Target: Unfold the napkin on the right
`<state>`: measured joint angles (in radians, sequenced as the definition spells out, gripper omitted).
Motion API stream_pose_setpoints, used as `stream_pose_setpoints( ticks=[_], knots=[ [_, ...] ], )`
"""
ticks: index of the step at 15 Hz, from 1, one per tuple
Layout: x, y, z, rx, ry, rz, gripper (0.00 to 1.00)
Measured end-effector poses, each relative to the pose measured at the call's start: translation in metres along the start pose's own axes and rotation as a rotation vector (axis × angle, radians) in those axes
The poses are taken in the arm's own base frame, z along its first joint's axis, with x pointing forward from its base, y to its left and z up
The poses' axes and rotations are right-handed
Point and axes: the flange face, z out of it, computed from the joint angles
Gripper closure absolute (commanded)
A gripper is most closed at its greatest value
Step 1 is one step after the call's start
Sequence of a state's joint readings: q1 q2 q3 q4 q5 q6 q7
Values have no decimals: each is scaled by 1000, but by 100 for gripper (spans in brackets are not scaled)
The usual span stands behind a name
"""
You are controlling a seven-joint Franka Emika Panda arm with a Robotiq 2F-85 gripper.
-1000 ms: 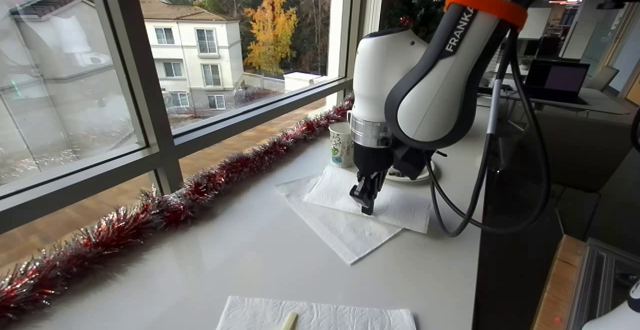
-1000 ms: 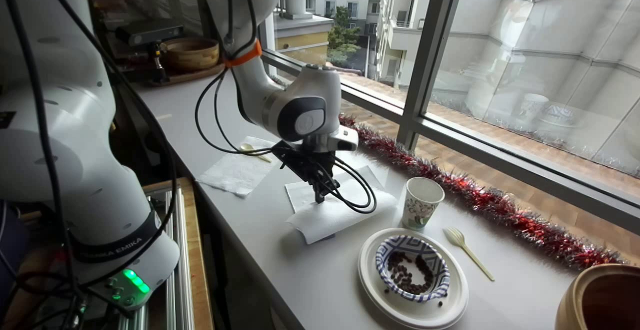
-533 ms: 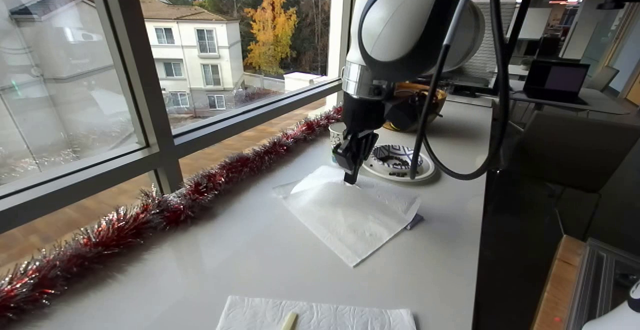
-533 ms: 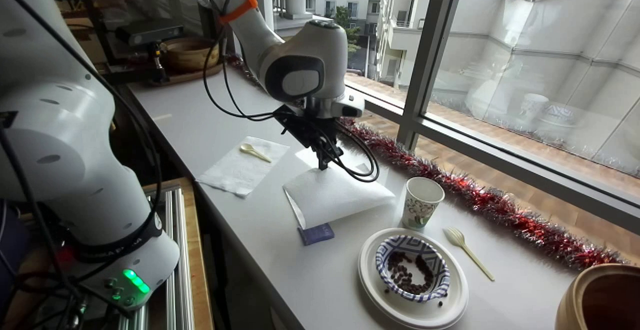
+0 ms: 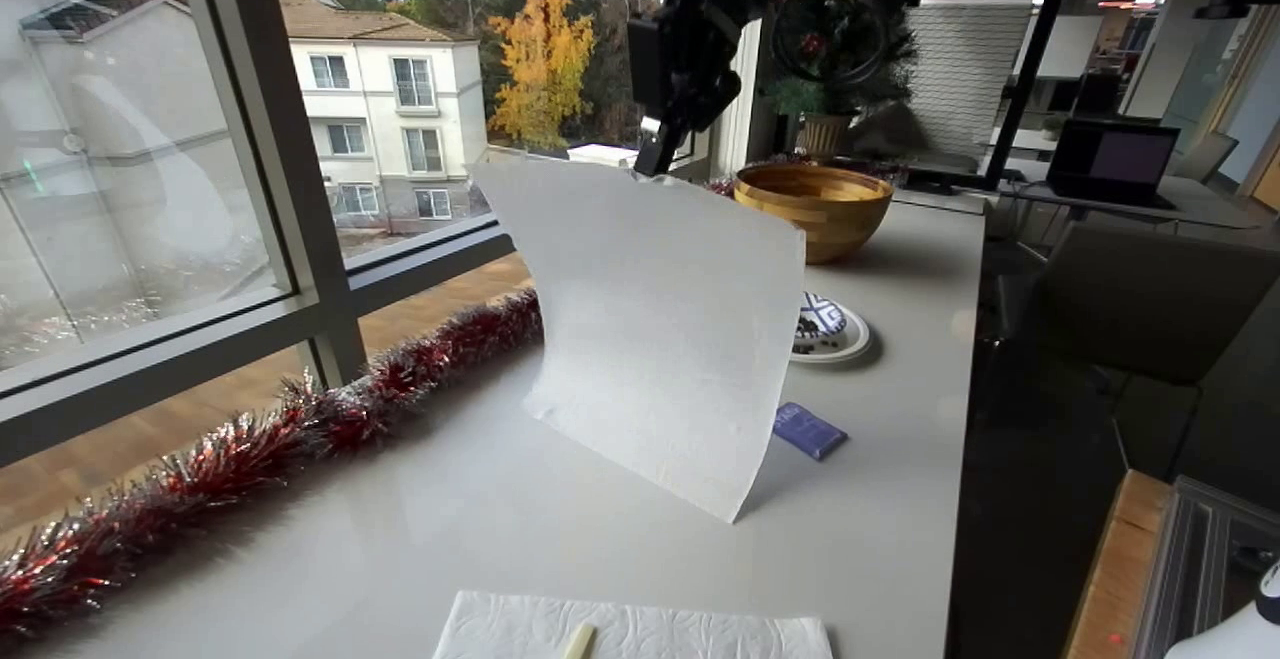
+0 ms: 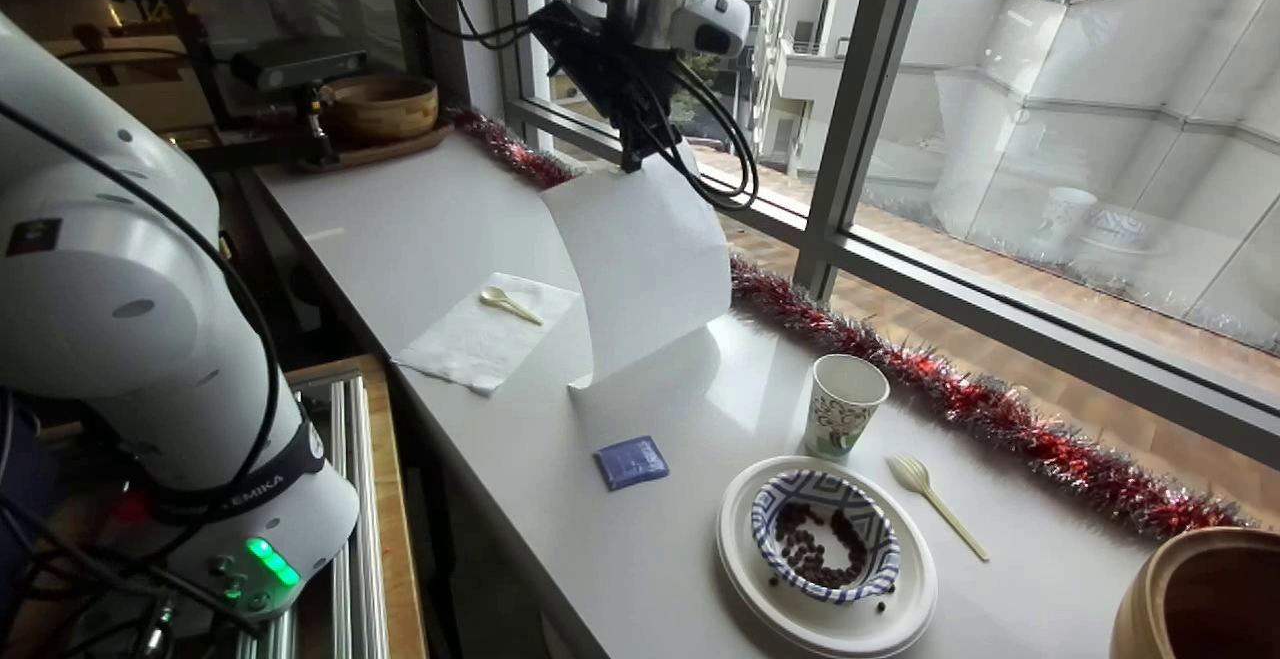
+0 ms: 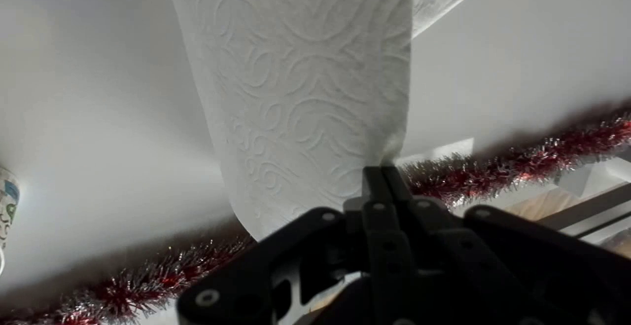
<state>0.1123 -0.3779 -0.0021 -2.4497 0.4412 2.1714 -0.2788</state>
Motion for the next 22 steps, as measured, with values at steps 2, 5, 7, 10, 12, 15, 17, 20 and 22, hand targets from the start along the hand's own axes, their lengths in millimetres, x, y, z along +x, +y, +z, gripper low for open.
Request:
stream_pose_setpoints(
  ticks=[2, 5, 7, 10, 12, 15, 17, 20, 22],
  knots=[
    [3, -17, -50, 105, 7, 5, 95],
    [5, -30, -102, 202, 39, 6, 95],
    [6, -31, -104, 212, 39, 7, 96],
    [8, -28, -100, 192, 46, 11, 96],
    [13, -12, -104, 126, 116, 27, 97],
    [23, 11, -121, -1, 230, 26, 96],
    [26, 17, -129, -96, 272, -5, 96],
    [28, 15, -121, -228, 280, -56, 97],
    [27, 11, -107, -302, 281, -69, 96]
  ],
)
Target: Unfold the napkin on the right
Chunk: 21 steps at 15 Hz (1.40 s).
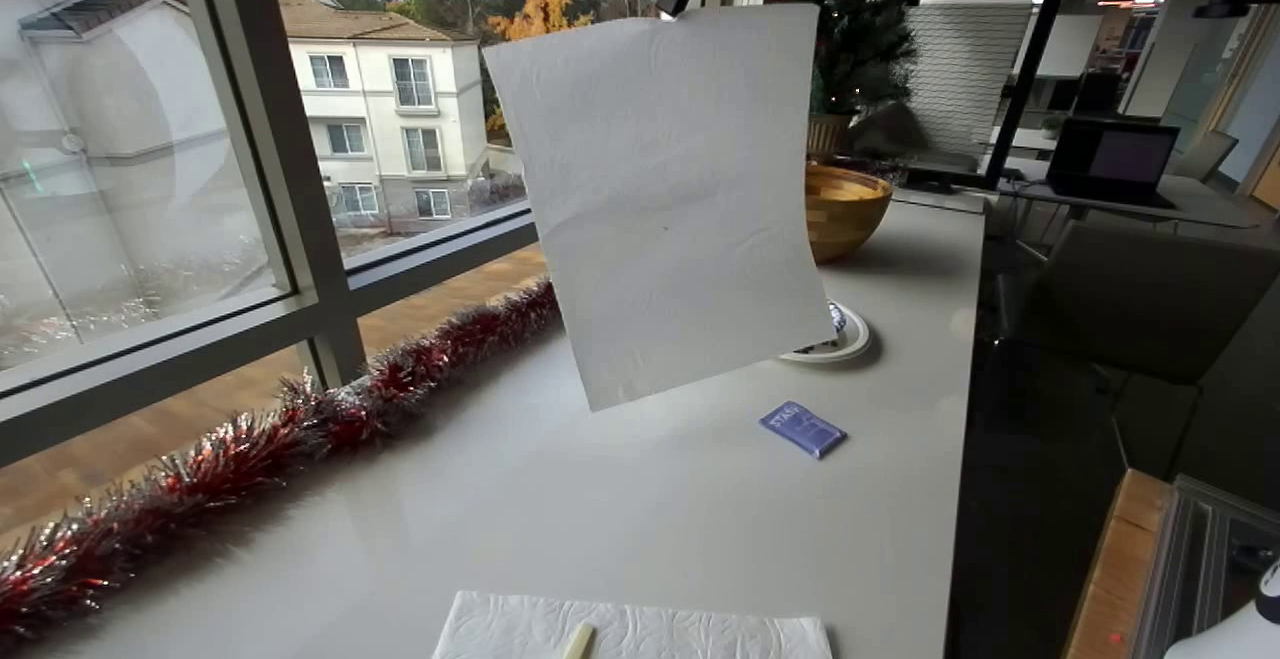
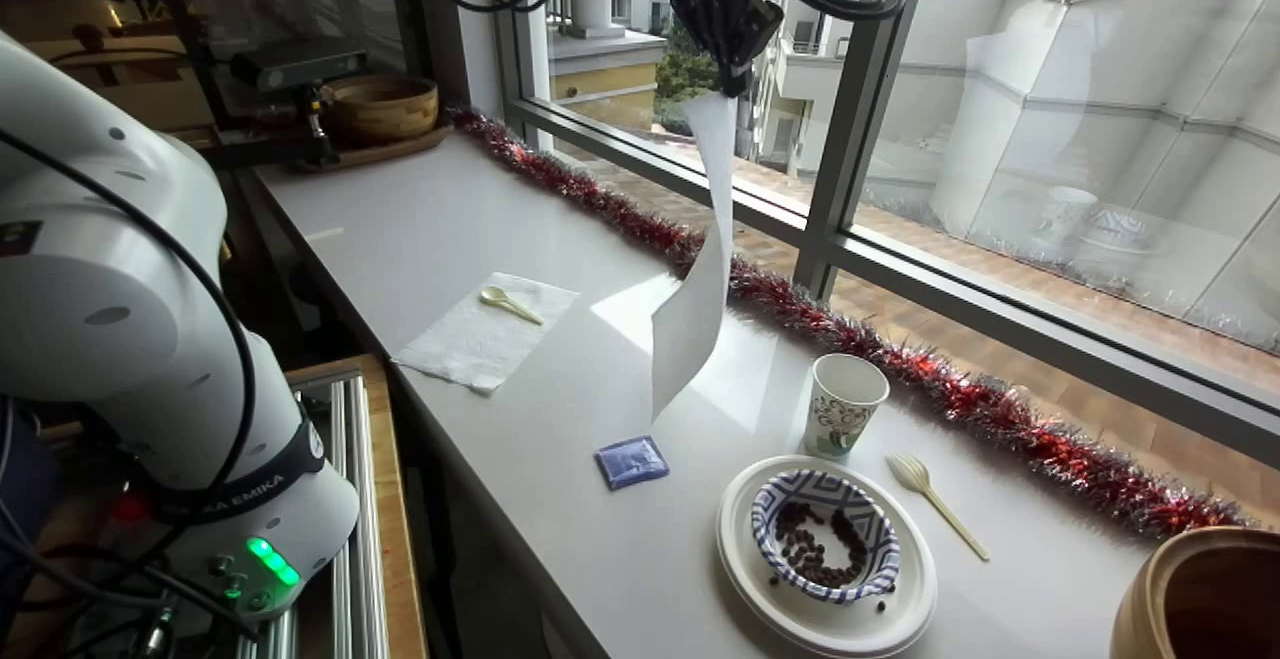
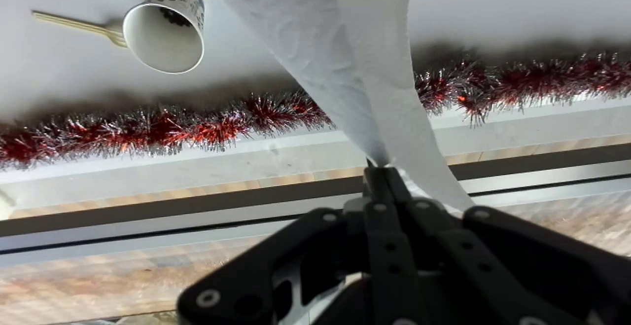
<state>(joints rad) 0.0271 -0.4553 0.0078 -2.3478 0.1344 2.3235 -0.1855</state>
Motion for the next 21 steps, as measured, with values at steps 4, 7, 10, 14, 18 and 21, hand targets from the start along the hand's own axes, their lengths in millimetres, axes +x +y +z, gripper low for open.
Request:
stream_pose_setpoints(
  ticks=[4, 7, 10, 14, 18, 21],
  knots=[
    [-7, -14, 18, -133, 35, 24, 97],
    [-19, -31, 37, -198, 17, 38, 97],
    [-43, -65, 65, -204, -45, 25, 97],
    [-84, -119, 101, -183, -150, -13, 96],
    [-113, -153, 124, -137, -245, -35, 71],
    [-119, -156, 134, -132, -260, -46, 57]
  ],
)
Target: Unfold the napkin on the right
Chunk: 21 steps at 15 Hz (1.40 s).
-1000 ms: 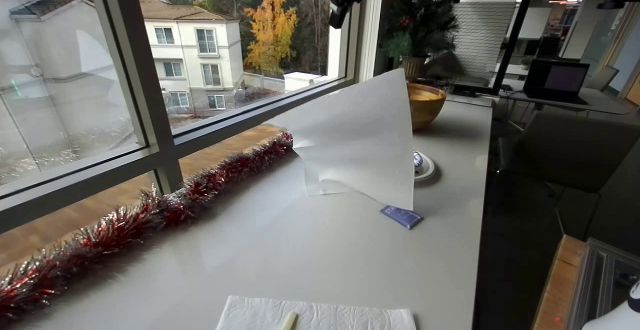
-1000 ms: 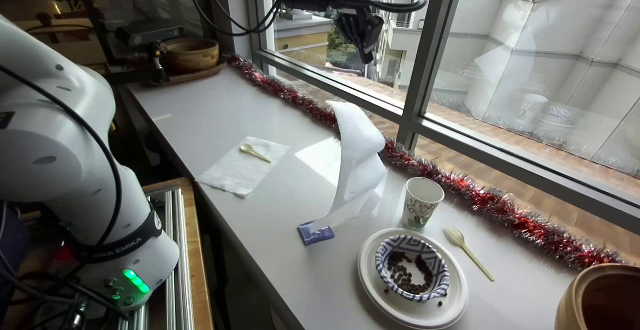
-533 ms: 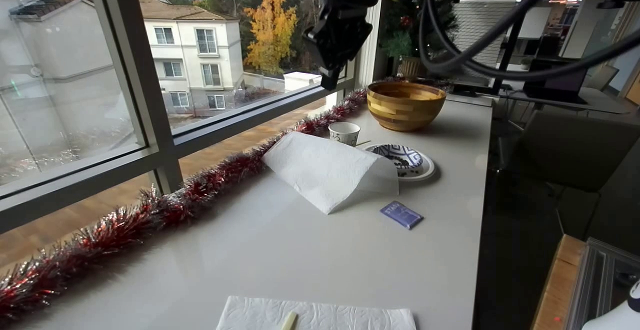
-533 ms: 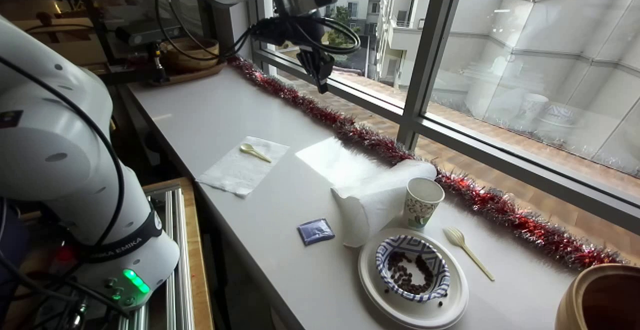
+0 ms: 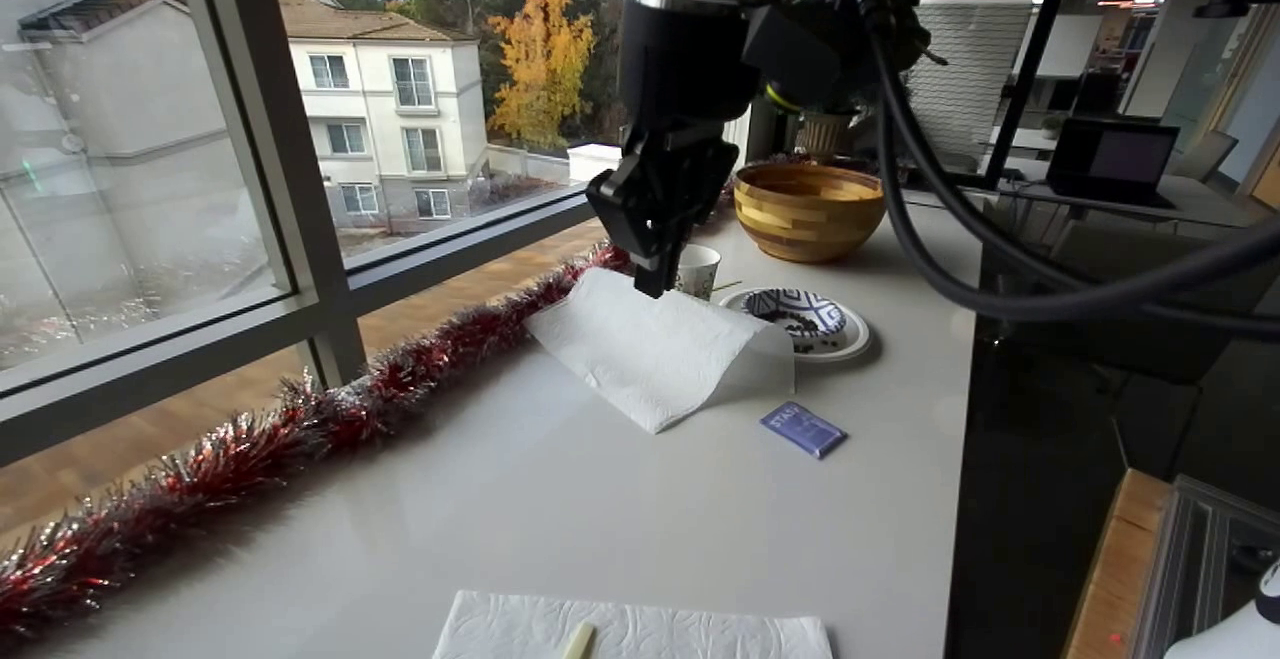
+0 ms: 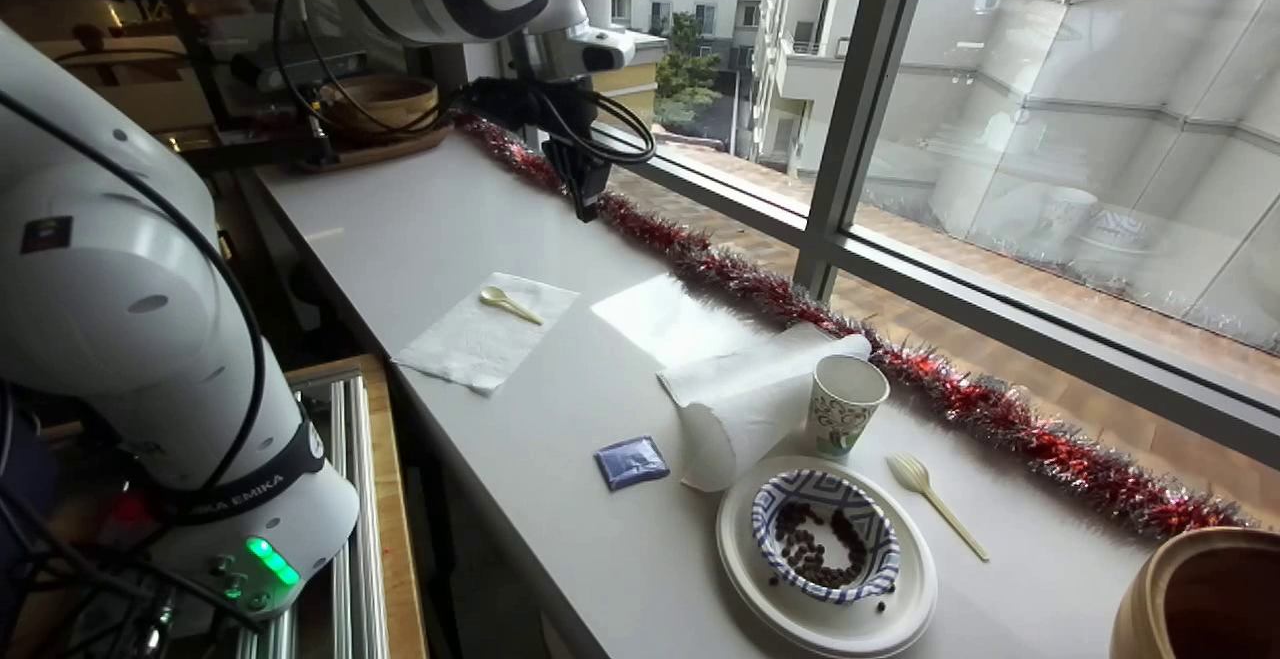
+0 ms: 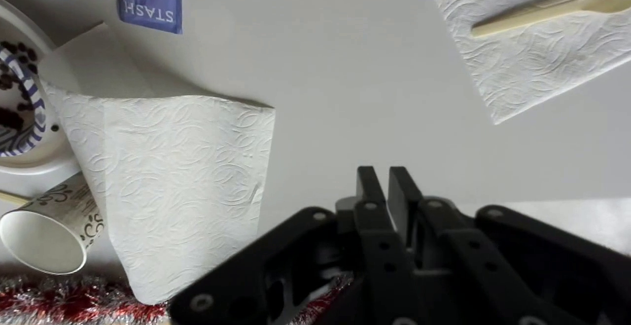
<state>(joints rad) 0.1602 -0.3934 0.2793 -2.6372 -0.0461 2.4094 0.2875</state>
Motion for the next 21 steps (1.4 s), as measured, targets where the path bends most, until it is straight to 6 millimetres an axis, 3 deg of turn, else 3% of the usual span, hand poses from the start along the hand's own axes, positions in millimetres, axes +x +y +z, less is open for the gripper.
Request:
stream_pose_setpoints(
  ticks=[3, 8, 9, 12, 17, 21],
  knots=[
    [2, 6, 15, 16, 16, 1, 35],
    [5, 37, 64, 8, 43, 12, 1],
    [7, 46, 74, 7, 45, 23, 20],
    [9, 67, 103, 15, -7, 69, 1],
    [11, 66, 108, 19, -18, 78, 0],
    [15, 65, 132, -1, -54, 128, 0]
  ],
)
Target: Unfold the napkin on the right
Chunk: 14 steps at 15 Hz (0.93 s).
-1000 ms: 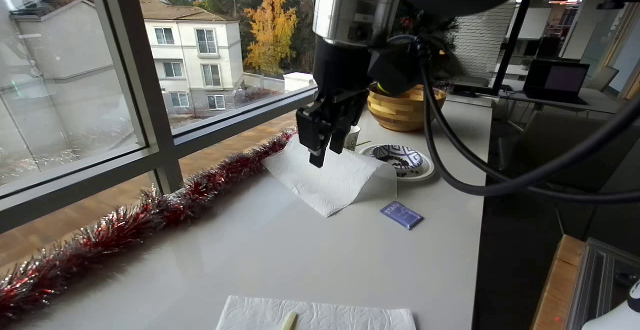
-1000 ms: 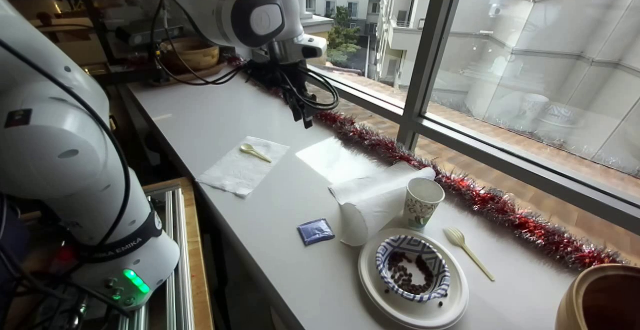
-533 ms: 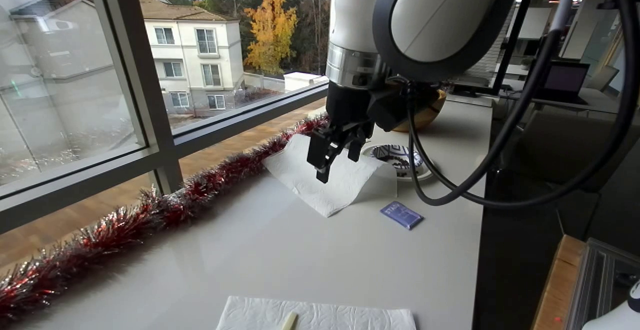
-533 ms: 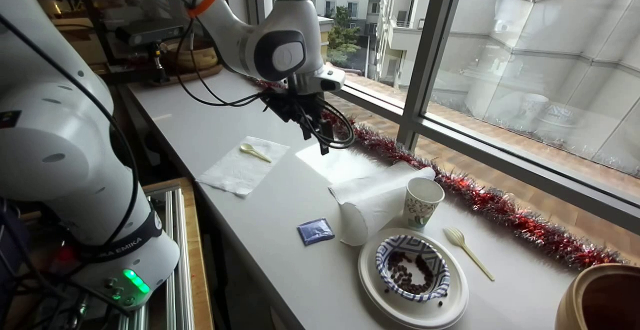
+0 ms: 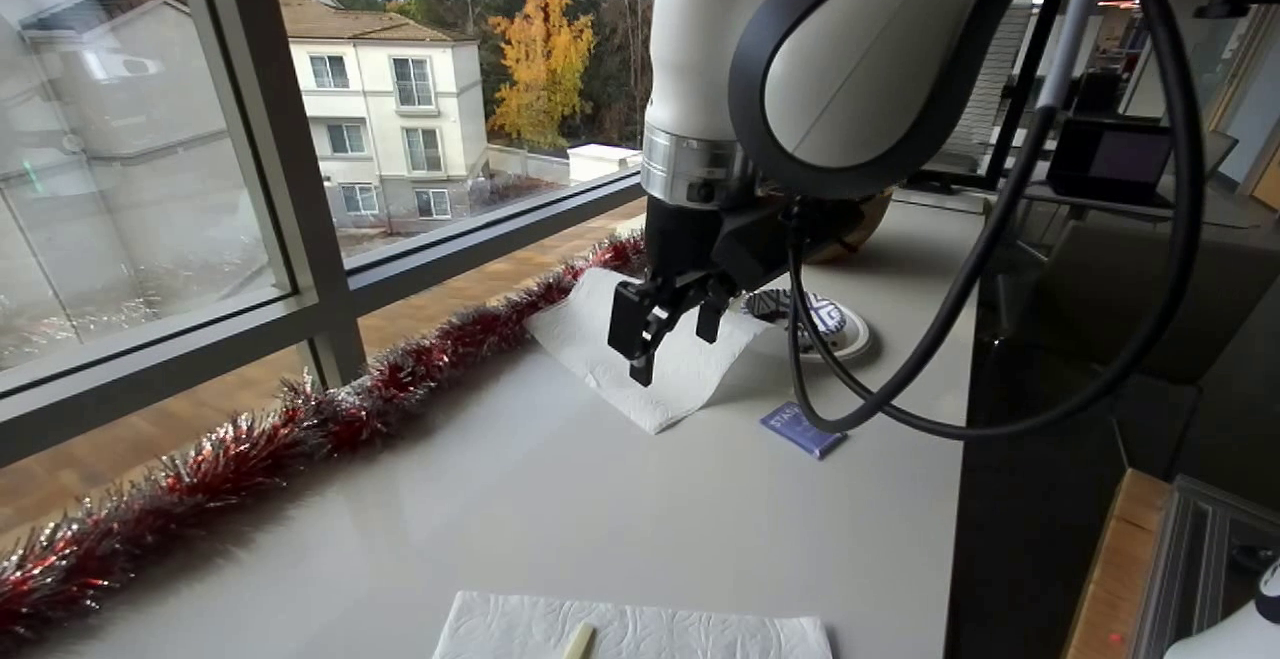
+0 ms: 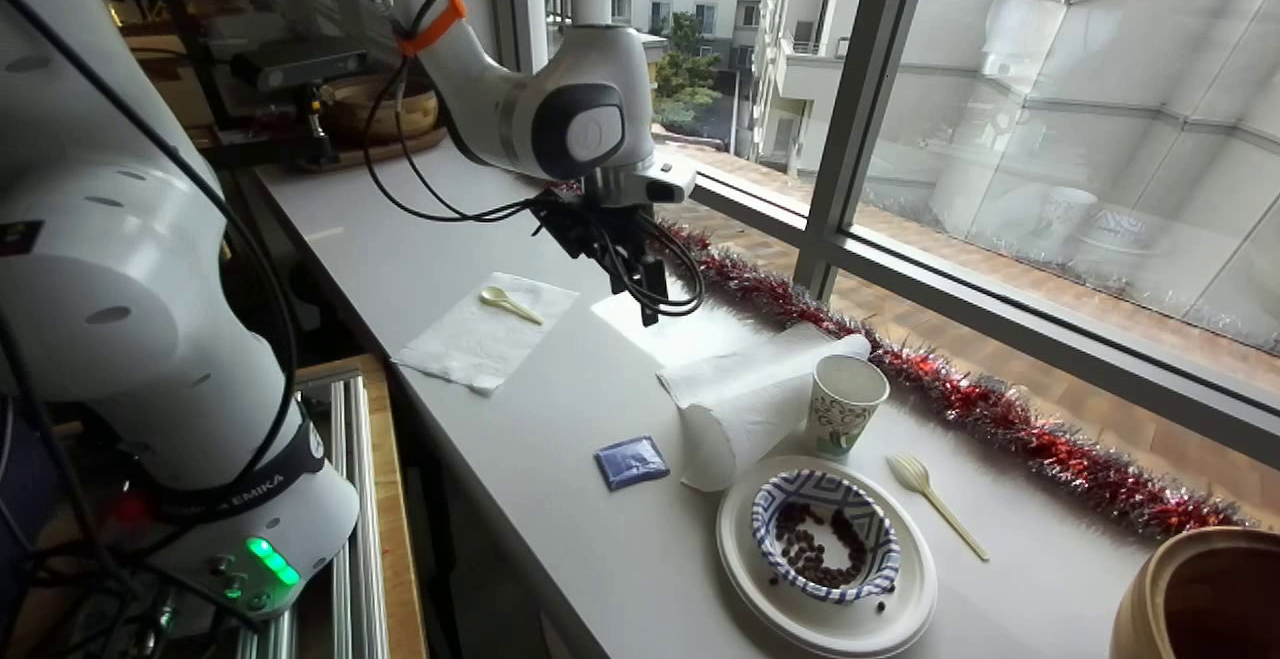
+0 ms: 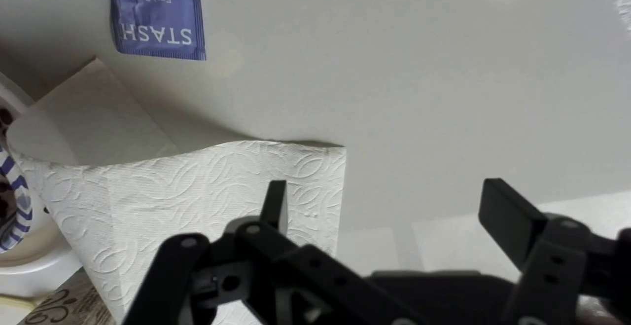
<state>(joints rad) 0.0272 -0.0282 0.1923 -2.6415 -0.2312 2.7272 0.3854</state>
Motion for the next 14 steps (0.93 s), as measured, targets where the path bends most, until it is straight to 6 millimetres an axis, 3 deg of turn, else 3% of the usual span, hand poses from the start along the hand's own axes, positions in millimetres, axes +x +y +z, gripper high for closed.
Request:
stream_pose_setpoints(
  ticks=[9, 14],
  knots=[
    [39, -6, 64, -108, 17, 60, 0],
    [47, -15, 102, -129, -10, 37, 0]
  ],
)
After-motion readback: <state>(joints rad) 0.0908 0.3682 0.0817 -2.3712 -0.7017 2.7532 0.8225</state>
